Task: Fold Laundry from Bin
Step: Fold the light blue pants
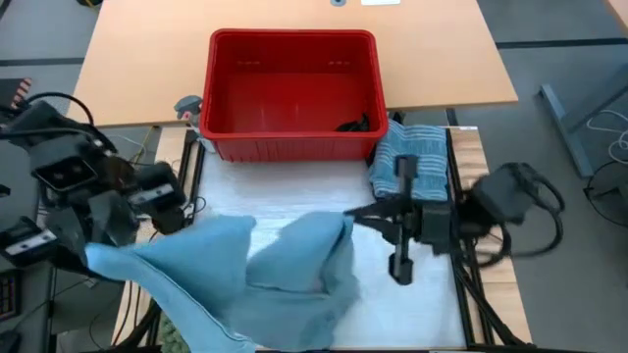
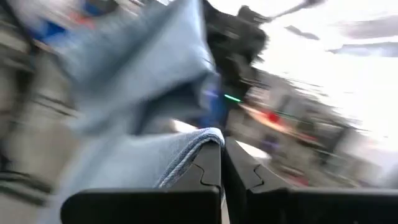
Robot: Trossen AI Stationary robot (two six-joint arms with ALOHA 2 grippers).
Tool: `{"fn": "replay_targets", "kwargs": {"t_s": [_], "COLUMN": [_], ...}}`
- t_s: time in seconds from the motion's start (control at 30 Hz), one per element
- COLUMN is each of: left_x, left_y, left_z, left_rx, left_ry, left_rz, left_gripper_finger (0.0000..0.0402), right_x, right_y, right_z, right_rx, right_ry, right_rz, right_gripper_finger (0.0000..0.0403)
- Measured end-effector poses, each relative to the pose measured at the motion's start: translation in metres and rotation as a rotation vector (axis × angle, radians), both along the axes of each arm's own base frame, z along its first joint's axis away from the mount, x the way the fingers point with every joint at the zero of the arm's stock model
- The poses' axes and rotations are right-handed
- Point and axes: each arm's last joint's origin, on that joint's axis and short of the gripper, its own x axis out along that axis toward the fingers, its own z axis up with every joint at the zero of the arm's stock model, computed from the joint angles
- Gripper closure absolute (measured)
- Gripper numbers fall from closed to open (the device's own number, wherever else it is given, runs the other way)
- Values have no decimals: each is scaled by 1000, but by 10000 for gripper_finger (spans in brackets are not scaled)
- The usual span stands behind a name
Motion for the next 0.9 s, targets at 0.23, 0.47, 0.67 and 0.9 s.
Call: {"fn": "replay_targets", "kwargs": {"t_s": [0.23,0.47,0.67,0.9], "left_x": [-24,-44,-67,-100], "left_y": [14,38,65,98], "left_z": [4,-5,-13,-12], "left_rx": [-117,-195,-239,-232], "left_ry": [116,341,453,435], "left_rz": [172,460,764,1157], "left_gripper_finger": [401,401,401,401], "right_x": [-17,-13,-11,-2], "right_y": [27,49,77,105], "right_z": [3,-3,-12,-27], "right_rx": [-48,6,3,-22], "right_ry": [18,5,-13,-29], "right_rz": [-411,-380,-328,-210], "right_gripper_finger": [381,381,381,381]}}
